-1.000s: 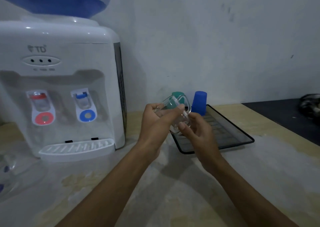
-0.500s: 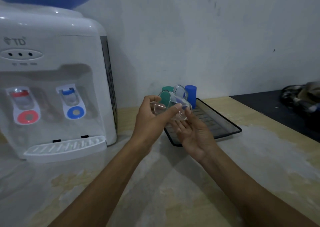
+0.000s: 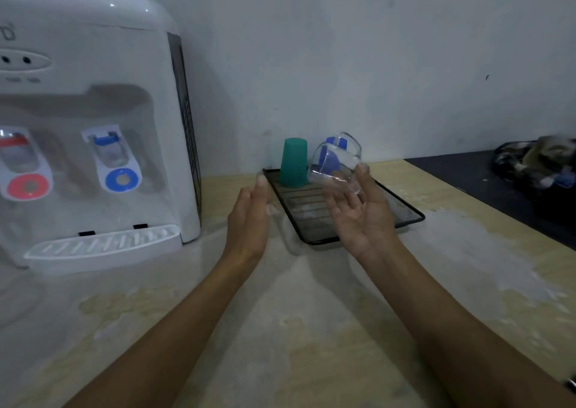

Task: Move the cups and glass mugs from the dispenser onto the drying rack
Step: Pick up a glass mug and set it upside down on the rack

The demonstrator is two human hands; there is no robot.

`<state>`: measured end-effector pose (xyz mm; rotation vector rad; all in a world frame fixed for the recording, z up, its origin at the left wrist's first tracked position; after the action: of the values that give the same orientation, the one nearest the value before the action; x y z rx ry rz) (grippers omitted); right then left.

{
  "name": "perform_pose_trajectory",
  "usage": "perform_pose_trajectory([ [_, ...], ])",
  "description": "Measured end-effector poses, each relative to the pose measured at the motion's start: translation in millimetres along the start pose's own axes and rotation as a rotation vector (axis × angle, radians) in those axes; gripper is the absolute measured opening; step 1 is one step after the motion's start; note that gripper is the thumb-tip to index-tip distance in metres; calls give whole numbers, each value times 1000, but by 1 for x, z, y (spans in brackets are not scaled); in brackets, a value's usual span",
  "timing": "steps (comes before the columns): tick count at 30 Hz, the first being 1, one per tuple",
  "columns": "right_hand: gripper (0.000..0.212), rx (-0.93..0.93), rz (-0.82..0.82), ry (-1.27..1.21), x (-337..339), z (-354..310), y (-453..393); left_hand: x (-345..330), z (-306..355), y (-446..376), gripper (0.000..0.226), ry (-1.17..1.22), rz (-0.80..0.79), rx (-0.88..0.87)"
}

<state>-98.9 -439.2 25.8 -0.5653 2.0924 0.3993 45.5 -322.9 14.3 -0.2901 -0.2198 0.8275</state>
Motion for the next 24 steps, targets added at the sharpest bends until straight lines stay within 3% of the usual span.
perform_pose_trajectory([
  [2, 43, 146, 96, 130, 7, -13, -6, 3, -20, 1, 56, -60, 12, 39],
  [8, 76, 487, 363, 543, 18, -49, -9, 1, -30, -2, 23, -153, -39, 1],
  [17, 67, 721, 372, 1010, 21, -59, -12, 2, -32, -1, 26, -220, -86, -19],
  [24, 63, 659, 323, 1280, 12, -66, -73, 5, -37, -6, 23, -217, -73, -8],
])
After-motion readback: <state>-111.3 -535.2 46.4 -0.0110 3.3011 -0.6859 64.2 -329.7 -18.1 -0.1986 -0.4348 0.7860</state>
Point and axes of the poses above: each hand's wrist, its own y-axis away from the middle knuckle, its own x-axis out of the back of the hand, z = x × y, the point moved 3 cm from there along -y, towards the middle knuckle, and after that the axes turned 5 degrees about -x, right-handed, at the moved point
